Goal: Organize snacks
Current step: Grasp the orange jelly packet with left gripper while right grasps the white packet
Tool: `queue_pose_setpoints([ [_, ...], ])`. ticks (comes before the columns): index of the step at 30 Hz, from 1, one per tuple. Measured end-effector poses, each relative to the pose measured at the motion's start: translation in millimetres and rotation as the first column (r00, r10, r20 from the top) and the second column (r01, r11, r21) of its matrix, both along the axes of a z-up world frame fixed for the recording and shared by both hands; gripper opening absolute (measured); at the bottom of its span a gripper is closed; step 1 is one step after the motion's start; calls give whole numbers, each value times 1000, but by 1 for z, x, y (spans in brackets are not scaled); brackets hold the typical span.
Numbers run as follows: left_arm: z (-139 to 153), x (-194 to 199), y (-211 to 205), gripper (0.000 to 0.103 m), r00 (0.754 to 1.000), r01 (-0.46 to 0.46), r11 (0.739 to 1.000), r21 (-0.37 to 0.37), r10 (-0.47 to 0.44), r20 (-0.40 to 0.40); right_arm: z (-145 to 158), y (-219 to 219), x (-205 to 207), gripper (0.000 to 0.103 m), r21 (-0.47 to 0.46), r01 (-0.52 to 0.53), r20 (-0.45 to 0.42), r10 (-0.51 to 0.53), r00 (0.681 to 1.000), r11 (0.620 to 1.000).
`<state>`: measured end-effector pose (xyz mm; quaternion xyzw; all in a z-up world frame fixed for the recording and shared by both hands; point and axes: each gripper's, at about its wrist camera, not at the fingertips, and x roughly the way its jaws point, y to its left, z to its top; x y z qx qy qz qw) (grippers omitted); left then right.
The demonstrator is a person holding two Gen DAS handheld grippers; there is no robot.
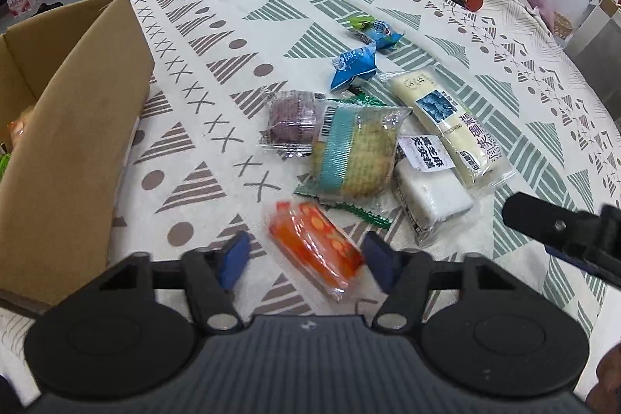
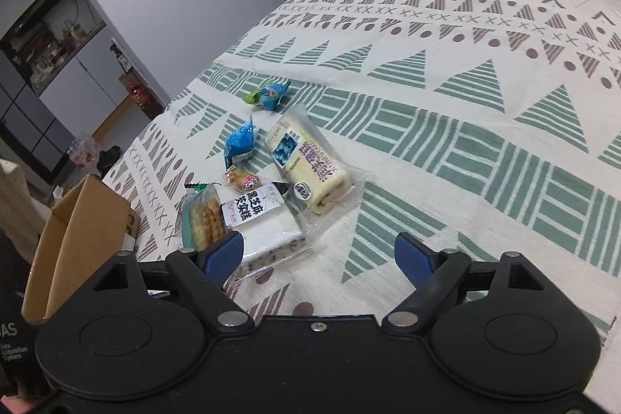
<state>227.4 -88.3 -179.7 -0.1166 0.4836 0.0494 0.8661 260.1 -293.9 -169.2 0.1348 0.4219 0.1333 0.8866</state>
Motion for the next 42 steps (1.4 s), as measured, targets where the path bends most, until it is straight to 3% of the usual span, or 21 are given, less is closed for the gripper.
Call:
queue_pose_setpoints([
  [2, 0, -1, 2, 42, 1000, 11, 1000, -9, -11, 4, -1, 4, 3, 82, -8, -15, 4, 15, 1000, 1000],
  [9, 2, -2, 11, 26, 1000, 23, 999, -44, -23, 3, -2, 21, 10, 81, -49, -67, 26, 69, 997, 997],
  [27, 22, -16, 44, 24, 999, -1, 1000, -15, 1, 43, -13, 58, 22, 81, -193, -121, 46, 133, 990, 974],
  [29, 25, -18, 46, 23, 999, -1, 1000, -15, 2, 49, -15, 62, 23, 65, -202, -135, 41, 147, 988, 970],
  [32, 29, -21, 48, 23, 998, 3, 1000, -17, -2, 61, -17, 67, 21, 51, -211, -149, 44, 161, 986, 966],
  [39, 39, -31, 51, 23, 996, 22, 999, -29, -19, 92, -5, 62, 2, 42, -219, -131, 55, 147, 988, 967],
  [40, 41, -32, 52, 23, 995, 26, 999, -30, -23, 98, -3, 61, 0, 39, -217, -127, 55, 142, 988, 968],
  [41, 43, -33, 52, 23, 994, 29, 999, -31, -25, 104, 0, 60, -3, 28, -210, -125, 58, 141, 988, 970],
  [42, 44, -35, 53, 23, 993, 31, 999, -33, -27, 111, 3, 60, -5, 27, -208, -122, 60, 138, 989, 971],
])
